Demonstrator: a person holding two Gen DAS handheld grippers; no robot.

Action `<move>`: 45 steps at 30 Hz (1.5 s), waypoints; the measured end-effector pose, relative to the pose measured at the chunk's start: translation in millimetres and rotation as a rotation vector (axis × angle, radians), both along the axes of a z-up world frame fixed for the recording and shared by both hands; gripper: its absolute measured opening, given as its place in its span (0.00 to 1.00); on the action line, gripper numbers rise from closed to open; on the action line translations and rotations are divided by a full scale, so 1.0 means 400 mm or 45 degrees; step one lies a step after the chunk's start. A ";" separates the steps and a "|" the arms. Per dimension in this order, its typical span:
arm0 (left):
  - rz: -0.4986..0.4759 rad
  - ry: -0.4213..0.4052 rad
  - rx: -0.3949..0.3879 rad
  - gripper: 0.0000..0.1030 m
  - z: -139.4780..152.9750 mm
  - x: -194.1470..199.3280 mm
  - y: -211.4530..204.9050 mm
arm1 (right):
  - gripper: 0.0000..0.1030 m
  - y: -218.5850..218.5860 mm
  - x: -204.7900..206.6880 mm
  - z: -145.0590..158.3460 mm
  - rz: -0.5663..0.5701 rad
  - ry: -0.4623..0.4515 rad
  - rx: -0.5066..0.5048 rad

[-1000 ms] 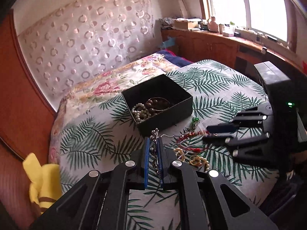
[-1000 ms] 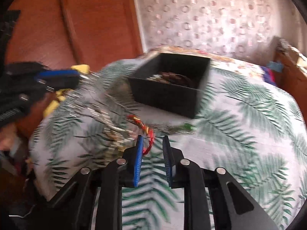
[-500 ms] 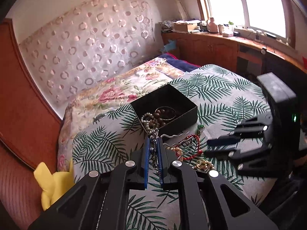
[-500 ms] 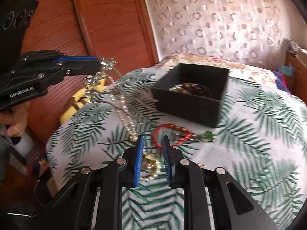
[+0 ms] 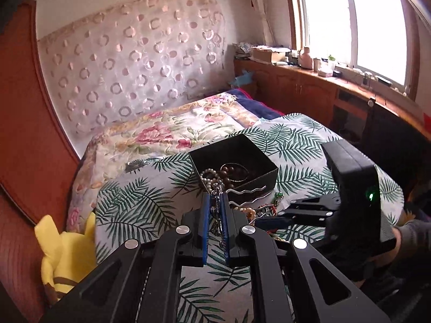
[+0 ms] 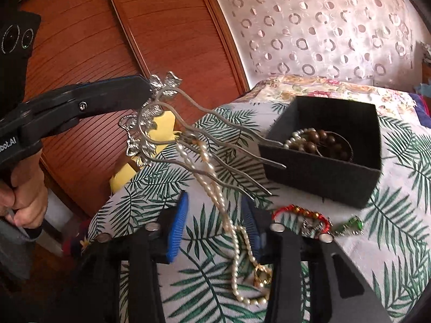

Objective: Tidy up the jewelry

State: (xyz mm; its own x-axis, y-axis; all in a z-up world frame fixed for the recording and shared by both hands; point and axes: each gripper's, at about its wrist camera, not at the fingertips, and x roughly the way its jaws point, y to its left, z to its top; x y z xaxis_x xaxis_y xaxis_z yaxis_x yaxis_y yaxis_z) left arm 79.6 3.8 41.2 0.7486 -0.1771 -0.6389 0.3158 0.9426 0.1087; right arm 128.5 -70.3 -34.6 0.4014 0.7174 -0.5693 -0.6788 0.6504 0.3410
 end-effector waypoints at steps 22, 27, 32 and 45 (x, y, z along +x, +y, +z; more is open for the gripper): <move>0.045 0.108 -0.260 0.06 -0.051 0.011 0.093 | 0.05 -0.144 -0.054 0.037 -0.166 -0.190 -0.109; 0.065 0.103 -0.259 0.06 -0.061 0.008 0.108 | 0.05 -0.167 -0.052 0.037 -0.172 -0.186 -0.106; 0.081 0.070 -0.225 0.06 -0.054 0.002 0.110 | 0.05 -0.185 -0.064 0.080 -0.188 -0.251 -0.106; 0.116 -0.053 -0.244 0.06 0.005 0.071 0.080 | 0.05 -0.188 -0.039 0.348 -0.160 -0.539 -0.180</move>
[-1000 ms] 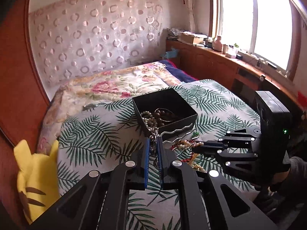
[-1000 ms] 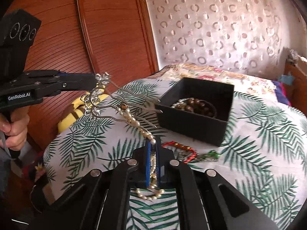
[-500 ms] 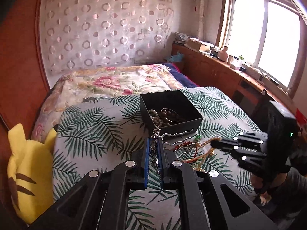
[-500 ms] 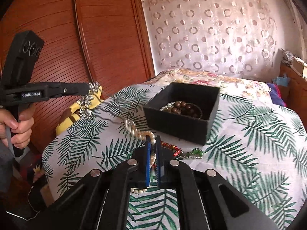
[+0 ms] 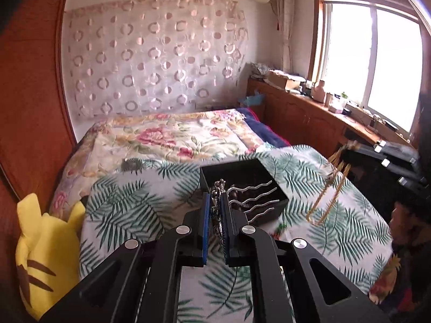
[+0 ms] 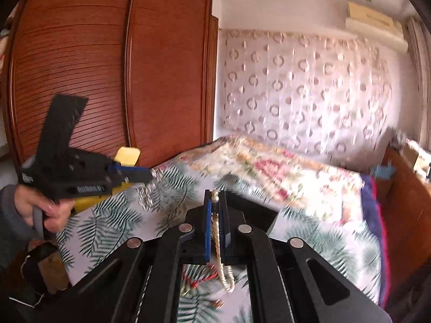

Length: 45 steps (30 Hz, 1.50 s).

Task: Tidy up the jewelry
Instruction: 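Lower chain and pearls into the black box while opening both tools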

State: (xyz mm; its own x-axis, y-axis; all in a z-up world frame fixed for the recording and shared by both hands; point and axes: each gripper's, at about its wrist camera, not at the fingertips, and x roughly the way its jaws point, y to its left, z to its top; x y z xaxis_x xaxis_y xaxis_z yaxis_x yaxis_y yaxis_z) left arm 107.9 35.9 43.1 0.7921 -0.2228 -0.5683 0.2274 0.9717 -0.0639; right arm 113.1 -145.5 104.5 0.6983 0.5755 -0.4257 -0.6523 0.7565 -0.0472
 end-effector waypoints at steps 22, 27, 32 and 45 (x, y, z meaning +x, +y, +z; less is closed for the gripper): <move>0.033 0.113 -0.028 0.07 -0.147 0.229 -0.093 | 0.05 0.100 0.302 -0.076 -0.089 0.118 -0.267; 0.022 0.135 -0.011 0.07 -0.171 0.240 -0.112 | 0.05 0.102 0.338 -0.133 -0.107 0.200 -0.266; 0.029 0.138 -0.013 0.09 -0.172 0.233 -0.110 | 0.06 0.097 0.368 -0.189 -0.122 0.299 -0.257; -0.017 0.130 -0.009 0.40 -0.177 0.108 -0.074 | 0.46 0.077 0.299 -0.189 -0.063 0.306 -0.216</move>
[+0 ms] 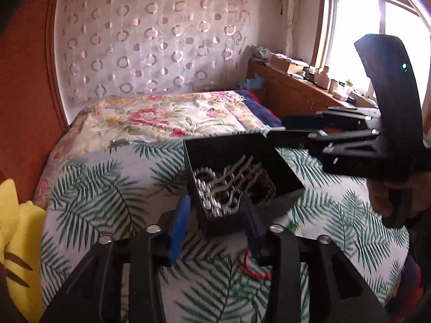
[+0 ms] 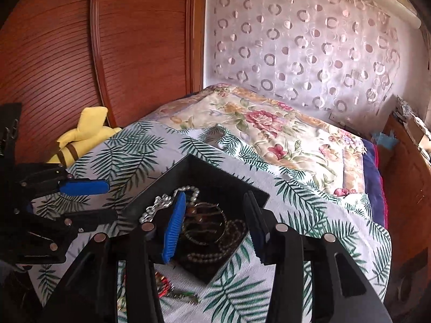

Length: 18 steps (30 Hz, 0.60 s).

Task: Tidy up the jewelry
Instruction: 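Lower chain and pearls into the black box while opening both tools, then move the left tool back over the red bead bracelet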

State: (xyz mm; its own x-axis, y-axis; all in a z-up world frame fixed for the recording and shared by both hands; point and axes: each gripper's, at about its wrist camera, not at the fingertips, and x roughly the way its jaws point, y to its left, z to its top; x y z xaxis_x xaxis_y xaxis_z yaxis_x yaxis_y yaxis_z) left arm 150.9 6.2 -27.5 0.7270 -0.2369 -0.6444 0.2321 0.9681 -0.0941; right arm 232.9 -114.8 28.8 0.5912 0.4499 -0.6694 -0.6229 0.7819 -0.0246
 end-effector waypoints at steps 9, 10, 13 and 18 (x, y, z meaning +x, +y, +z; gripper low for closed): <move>-0.062 0.100 0.049 0.53 -0.084 -0.034 -0.013 | 0.46 -0.088 -0.168 -0.065 -0.001 0.073 0.033; -0.061 0.116 0.054 0.53 -0.096 -0.031 -0.014 | 0.46 -0.096 -0.186 -0.089 -0.004 0.101 0.026; -0.056 0.153 0.050 0.53 -0.122 -0.025 -0.010 | 0.39 -0.106 -0.225 -0.149 -0.003 0.163 0.008; -0.052 0.172 0.056 0.61 -0.139 -0.024 -0.007 | 0.33 -0.094 -0.253 -0.210 -0.003 0.207 -0.053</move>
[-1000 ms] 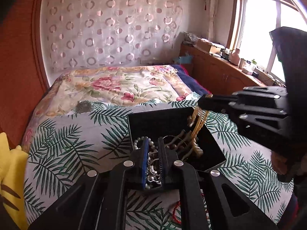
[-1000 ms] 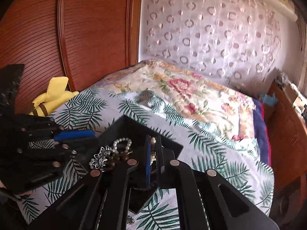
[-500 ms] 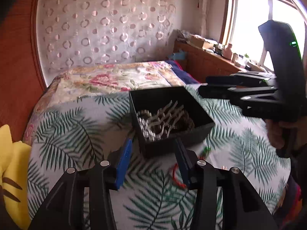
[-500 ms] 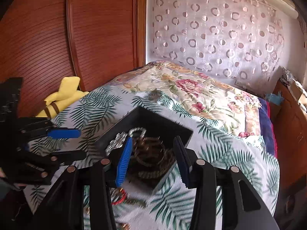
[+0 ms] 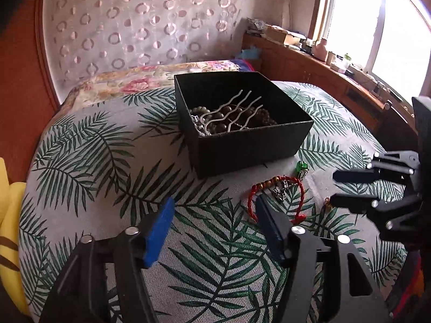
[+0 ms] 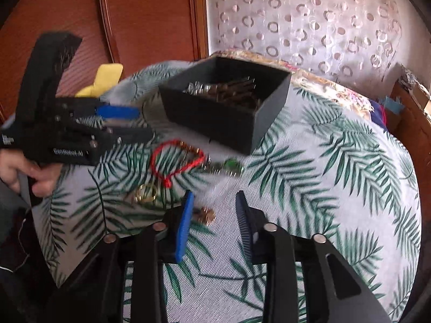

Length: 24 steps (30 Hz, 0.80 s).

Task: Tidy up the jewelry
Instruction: 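Move the left tool back over the red bead bracelet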

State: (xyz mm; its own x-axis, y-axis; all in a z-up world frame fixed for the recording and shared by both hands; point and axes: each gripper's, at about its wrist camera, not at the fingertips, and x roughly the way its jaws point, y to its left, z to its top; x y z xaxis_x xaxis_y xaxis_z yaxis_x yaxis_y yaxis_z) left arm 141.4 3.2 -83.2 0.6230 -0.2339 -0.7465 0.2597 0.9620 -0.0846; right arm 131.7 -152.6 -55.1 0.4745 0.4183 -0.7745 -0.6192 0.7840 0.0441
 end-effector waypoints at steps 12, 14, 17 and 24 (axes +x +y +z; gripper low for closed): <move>-0.030 0.030 0.023 0.71 -0.008 0.010 -0.033 | 0.17 0.029 -0.025 -0.024 0.019 -0.001 -0.083; -0.045 0.038 0.018 0.66 -0.009 0.016 -0.041 | 0.16 0.024 -0.026 -0.022 0.032 0.004 -0.075; -0.072 0.064 0.010 0.42 -0.013 0.028 -0.052 | 0.16 0.008 -0.033 -0.019 0.024 0.000 -0.063; -0.092 0.083 0.010 0.21 -0.019 0.055 -0.073 | 0.17 -0.029 -0.047 -0.007 0.003 -0.014 -0.027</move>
